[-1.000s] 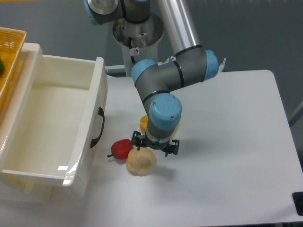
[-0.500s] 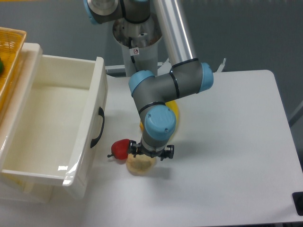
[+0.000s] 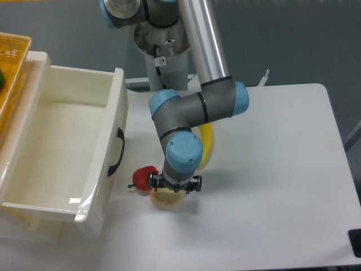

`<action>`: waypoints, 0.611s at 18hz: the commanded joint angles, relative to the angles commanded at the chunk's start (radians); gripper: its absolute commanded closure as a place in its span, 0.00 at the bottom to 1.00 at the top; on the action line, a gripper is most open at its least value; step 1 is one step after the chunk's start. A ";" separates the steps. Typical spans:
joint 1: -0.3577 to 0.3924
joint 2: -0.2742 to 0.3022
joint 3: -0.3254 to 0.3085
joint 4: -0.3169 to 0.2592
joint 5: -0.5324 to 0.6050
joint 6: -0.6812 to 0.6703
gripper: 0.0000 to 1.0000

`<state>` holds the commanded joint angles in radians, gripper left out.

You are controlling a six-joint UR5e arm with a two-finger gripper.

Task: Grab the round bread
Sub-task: 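Lower the open gripper down around the round bread bun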

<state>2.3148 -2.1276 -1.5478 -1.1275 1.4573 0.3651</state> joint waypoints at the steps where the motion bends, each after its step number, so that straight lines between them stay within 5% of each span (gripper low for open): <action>1: 0.000 0.000 0.000 0.000 0.000 0.000 0.00; 11: -0.023 -0.032 0.005 0.021 0.002 -0.018 0.00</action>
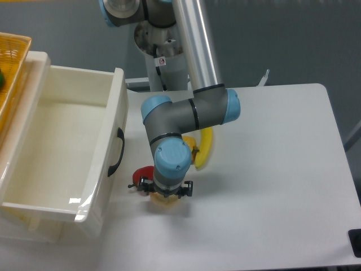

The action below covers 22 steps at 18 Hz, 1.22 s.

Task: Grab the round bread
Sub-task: 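Lower the open gripper down around the round bread bun, then close the gripper on the round bread bun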

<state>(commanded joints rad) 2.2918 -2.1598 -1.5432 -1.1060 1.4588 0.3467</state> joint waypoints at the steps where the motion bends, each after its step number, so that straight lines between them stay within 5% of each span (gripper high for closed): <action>1: -0.002 -0.003 0.000 0.000 0.000 0.000 0.00; 12: -0.002 -0.006 0.000 0.000 0.011 0.005 0.04; 22: -0.002 -0.003 0.002 0.000 0.011 0.005 0.70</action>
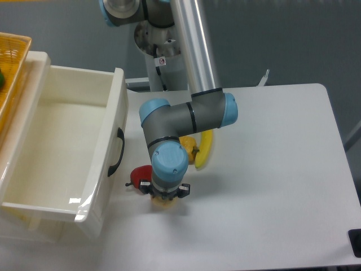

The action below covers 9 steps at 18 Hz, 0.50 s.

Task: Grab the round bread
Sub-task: 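Close the gripper on the round bread bun, then lift the held bread bun and carry it toward the banana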

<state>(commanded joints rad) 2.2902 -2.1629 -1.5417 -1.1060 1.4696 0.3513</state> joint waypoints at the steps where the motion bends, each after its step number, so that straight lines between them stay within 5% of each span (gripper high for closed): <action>1: 0.002 0.002 0.000 -0.002 0.000 0.000 0.78; 9: 0.025 0.018 0.028 -0.009 -0.005 0.014 0.83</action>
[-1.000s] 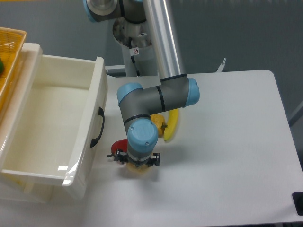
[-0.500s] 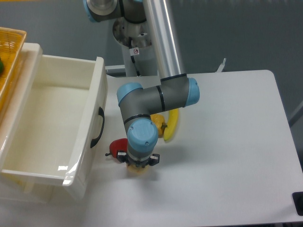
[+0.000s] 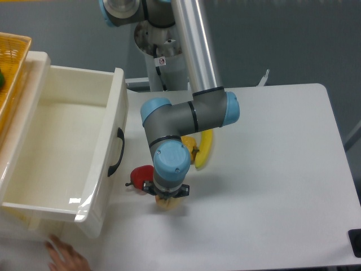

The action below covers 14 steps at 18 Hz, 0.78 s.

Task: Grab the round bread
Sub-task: 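Lift the held bread bun and carry it toward the banana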

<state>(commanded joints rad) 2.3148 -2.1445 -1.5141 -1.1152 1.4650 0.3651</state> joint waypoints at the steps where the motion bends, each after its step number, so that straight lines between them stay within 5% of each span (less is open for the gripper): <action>1: 0.002 0.005 0.000 0.000 -0.002 0.006 0.83; 14: 0.072 0.132 0.017 -0.077 -0.026 0.237 0.84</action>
<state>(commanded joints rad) 2.3868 -2.0127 -1.4972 -1.1917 1.4389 0.6024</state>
